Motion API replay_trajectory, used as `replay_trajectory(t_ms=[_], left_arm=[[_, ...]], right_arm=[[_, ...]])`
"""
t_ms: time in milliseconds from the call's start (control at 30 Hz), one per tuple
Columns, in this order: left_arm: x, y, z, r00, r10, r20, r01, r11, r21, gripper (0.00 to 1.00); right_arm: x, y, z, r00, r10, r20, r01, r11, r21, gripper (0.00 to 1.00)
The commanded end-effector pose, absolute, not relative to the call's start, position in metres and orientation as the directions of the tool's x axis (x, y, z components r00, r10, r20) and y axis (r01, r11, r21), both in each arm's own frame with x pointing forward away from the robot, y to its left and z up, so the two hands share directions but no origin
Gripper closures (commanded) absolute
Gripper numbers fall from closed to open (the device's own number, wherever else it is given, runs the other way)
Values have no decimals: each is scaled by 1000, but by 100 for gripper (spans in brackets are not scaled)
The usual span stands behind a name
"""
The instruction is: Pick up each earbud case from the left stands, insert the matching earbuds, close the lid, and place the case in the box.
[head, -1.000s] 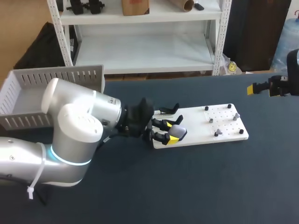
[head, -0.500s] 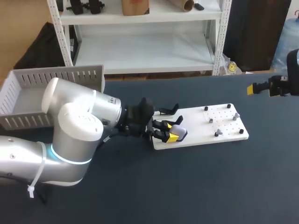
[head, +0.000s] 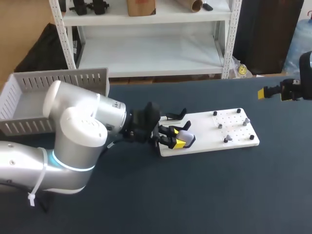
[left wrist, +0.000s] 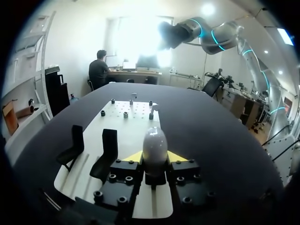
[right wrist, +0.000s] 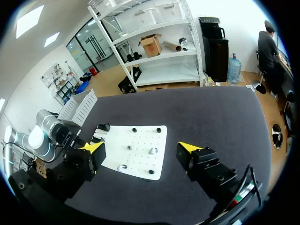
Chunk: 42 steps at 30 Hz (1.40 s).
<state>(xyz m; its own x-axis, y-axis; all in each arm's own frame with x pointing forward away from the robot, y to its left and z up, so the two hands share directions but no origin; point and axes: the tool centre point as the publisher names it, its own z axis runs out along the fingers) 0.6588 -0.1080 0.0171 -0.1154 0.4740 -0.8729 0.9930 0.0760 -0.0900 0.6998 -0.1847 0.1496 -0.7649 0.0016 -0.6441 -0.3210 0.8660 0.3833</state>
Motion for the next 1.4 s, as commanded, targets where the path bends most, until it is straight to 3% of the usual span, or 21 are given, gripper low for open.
replay_trajectory(t_ms=[33, 633, 967, 1400], left_arm=[[660, -105, 17, -117, 484, -867, 993, 77, -91, 100], [652, -105, 55, -66, 443, -894, 998, 47, -51, 100], [678, -110, 82, -3, 435, -901, 999, 37, 15, 100], [714, -137, 99, 49, 418, -907, 998, 13, 60, 100]], right_arm=[[700, -185, 150, -766, 1, -643, -322, 866, 383, 0], [700, -185, 150, -766, 1, -643, -322, 866, 383, 0], [700, -185, 150, -766, 1, -643, -322, 866, 383, 0], [680, -109, 146, -777, -99, -622, -370, 871, 323, 0]])
